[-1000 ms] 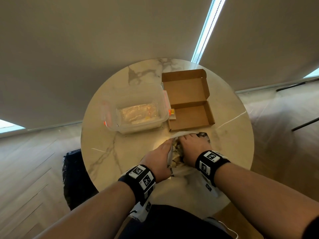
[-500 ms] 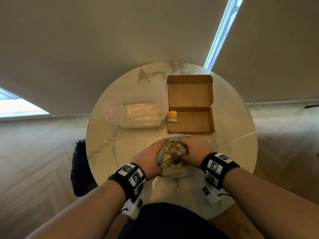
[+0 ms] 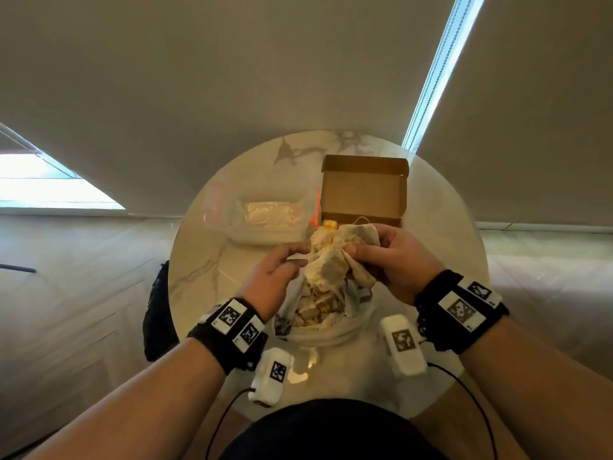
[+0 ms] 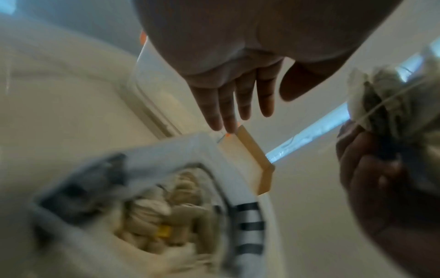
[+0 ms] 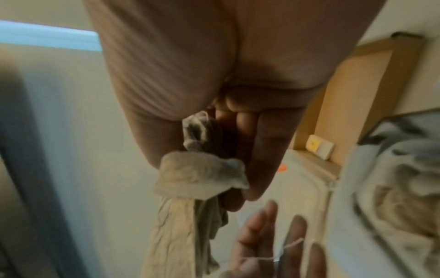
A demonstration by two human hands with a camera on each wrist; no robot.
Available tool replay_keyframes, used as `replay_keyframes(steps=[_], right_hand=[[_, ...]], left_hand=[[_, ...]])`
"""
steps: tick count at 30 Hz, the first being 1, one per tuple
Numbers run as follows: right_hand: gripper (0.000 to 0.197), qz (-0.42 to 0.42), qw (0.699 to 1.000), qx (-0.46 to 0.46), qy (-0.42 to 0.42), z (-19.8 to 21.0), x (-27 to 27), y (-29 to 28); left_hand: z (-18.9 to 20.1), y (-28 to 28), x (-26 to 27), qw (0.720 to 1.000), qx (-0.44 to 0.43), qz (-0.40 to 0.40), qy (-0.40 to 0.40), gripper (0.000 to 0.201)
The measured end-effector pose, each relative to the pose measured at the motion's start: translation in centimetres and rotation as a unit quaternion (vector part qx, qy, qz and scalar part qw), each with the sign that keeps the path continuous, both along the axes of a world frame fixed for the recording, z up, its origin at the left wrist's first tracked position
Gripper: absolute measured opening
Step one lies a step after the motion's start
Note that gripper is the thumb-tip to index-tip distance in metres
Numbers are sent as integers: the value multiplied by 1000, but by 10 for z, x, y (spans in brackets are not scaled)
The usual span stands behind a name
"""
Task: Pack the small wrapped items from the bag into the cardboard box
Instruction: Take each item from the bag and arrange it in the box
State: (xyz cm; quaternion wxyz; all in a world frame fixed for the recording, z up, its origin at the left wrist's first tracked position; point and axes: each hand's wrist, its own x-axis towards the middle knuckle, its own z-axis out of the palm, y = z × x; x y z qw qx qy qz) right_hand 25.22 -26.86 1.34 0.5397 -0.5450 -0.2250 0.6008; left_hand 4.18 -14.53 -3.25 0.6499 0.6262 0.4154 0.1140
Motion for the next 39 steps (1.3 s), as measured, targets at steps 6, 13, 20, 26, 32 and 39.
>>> replay_keyframes(steps=[6, 13, 20, 26, 32, 39], right_hand=[[35, -20, 999, 31, -5, 17, -3, 14], [15, -13, 971, -41, -233, -12, -27, 29], [45, 12, 966, -88, -243, -40, -22, 38], [26, 150, 782, -227, -561, -114, -1, 62], [34, 252, 721, -252, -594, -136, -8, 62], [29, 275, 720, -252, -585, -135, -18, 39]], left_hand=[[36, -15, 21, 905, -336, 8, -261, 94], [28, -21, 31, 939, -277, 80, -190, 40], [5, -5, 6, 919, -323, 176, -140, 41], [-7, 13, -11, 919, -325, 194, -108, 34], [-15, 20, -24, 922, -329, 191, -76, 35], [-22, 14, -18, 921, -345, 171, -59, 34]])
